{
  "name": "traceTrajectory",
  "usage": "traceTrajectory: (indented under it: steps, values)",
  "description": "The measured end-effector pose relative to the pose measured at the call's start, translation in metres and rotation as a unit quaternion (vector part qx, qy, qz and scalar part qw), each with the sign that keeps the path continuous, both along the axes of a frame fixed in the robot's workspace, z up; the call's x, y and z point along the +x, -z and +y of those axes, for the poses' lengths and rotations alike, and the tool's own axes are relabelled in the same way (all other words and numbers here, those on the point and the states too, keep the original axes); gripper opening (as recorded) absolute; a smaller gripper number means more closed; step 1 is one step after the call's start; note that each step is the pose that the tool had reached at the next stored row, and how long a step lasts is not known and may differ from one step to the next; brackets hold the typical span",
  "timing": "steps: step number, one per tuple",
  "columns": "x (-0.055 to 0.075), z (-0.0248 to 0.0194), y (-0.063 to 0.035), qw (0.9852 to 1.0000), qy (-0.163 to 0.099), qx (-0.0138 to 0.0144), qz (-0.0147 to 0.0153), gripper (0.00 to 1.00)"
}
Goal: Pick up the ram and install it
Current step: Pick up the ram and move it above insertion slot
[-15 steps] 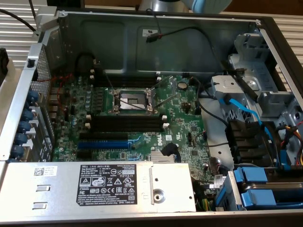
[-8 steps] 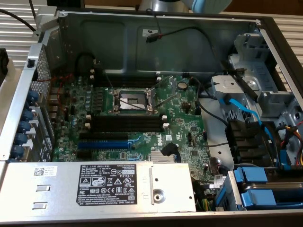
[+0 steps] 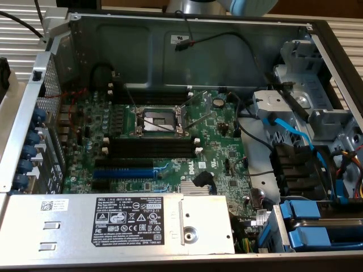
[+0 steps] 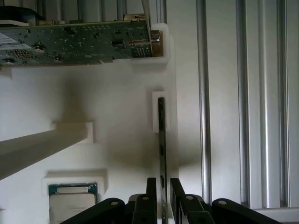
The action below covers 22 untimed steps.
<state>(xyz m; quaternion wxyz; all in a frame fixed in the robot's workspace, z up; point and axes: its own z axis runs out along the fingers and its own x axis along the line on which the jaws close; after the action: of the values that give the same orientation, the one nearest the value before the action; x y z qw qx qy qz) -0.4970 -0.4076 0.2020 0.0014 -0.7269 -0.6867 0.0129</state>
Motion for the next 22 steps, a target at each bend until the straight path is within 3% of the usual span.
traceTrajectory:
  steps: [8, 12, 22]
  values:
    - [0.0, 0.0, 0.0, 1.0, 0.0, 0.0, 0.0, 0.26]
    - [0.0, 0.0, 0.0, 1.0, 0.0, 0.0, 0.0001, 0.12]
    - [0.0, 0.0, 0.0, 1.0, 0.0, 0.0, 0.0, 0.12]
